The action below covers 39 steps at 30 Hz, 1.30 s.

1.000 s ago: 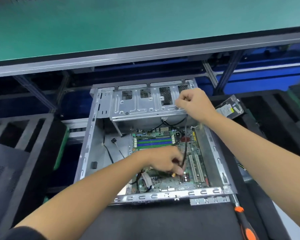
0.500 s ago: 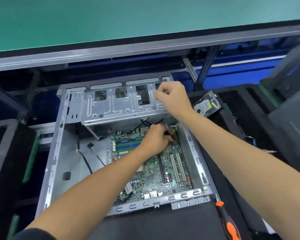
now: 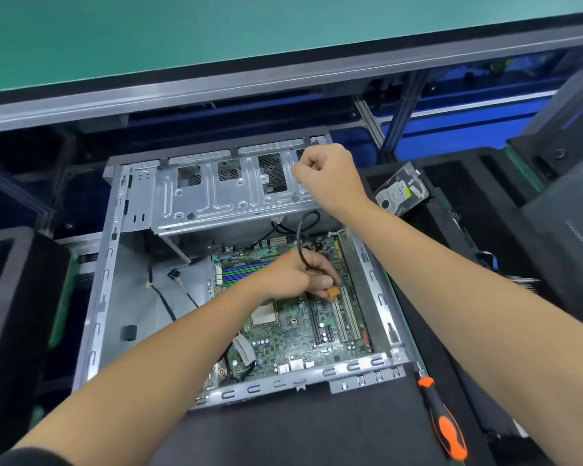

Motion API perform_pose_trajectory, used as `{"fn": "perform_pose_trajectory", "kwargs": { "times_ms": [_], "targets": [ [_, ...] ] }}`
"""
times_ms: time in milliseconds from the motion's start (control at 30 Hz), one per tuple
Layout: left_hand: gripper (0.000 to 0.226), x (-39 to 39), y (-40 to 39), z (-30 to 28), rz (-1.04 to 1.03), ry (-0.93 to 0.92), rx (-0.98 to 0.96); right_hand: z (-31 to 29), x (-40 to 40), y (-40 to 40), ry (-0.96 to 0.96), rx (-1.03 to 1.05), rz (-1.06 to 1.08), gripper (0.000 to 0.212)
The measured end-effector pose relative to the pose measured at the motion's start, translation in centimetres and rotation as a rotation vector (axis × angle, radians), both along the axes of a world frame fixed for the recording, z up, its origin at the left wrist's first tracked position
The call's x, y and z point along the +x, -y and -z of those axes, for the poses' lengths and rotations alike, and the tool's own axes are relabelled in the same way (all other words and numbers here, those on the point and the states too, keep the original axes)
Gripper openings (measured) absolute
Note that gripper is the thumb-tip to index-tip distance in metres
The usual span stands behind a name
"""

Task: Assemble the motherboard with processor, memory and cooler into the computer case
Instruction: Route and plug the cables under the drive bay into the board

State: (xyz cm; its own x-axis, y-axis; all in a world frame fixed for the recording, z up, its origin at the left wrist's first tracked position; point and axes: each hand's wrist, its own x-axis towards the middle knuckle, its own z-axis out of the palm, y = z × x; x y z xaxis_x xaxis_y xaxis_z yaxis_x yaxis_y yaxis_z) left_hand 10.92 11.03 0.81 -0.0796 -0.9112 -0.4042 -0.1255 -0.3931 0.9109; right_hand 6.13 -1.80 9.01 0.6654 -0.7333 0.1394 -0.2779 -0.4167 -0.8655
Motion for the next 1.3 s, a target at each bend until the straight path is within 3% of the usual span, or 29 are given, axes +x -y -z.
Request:
{"fn": "perform_pose_trajectory", "kwargs": {
  "times_ms": [200,333,433,567,700,833,867,933,1033,1100,1200,1300],
  "targets": [
    [0.012,-1.3,-1.8,-3.6,0.452,-0.038,0.06,0.1,0.1,-0.1,-0.022,-0.02,-0.009,0.027],
    [0.022,0.6,-3.7,-4.4,0.555,0.298,0.111,0.3,0.2,-0.2,-0.041,-0.051,-0.026,0.025],
    [0.018,4.1,-4.3,-4.2,0.39,0.647,0.034,0.4,0.3,-0.2,-0.056,-0.065,-0.022,0.024],
    [0.018,7.5,-4.5,-2.3,-0.125,1.09,0.012,0.3,0.3,-0.1,-0.075,-0.075,-0.014,0.024],
    [0.041,8.6,-4.2,-0.5,-0.151,1.137,0.291,0.3,0.4,-0.2,-0.09,-0.087,0.002,0.028],
    [0.028,9.4,-3.7,-0.4,-0.123,1.181,0.31,0.3,0.4,-0.1,-0.105,-0.093,0.013,0.021],
    [0.022,9.5,-3.7,-0.5,-0.131,1.15,0.298,0.3,0.5,-0.1,-0.107,-0.092,0.015,0.02],
    [0.031,9.6,-3.8,-0.7,-0.239,0.97,0.244,0.3,0.5,-0.1,-0.111,-0.093,0.018,0.021],
    [0.045,9.1,-4.2,-1.7,-0.408,0.343,0.123,0.4,0.6,-0.2,-0.114,-0.09,0.022,0.022],
    [0.036,8.7,-4.5,-2.0,-0.338,-0.013,0.07,0.3,0.5,-0.2,-0.115,-0.089,0.025,0.022],
    [0.026,8.0,-4.7,-2.5,-0.204,-0.149,0.058,0.3,0.5,-0.3,-0.117,-0.094,0.023,0.019],
    [0.028,8.1,-5.1,-2.6,-0.211,-0.293,0.06,0.4,0.6,-0.3,-0.123,-0.099,0.022,0.019]
  ]
}}
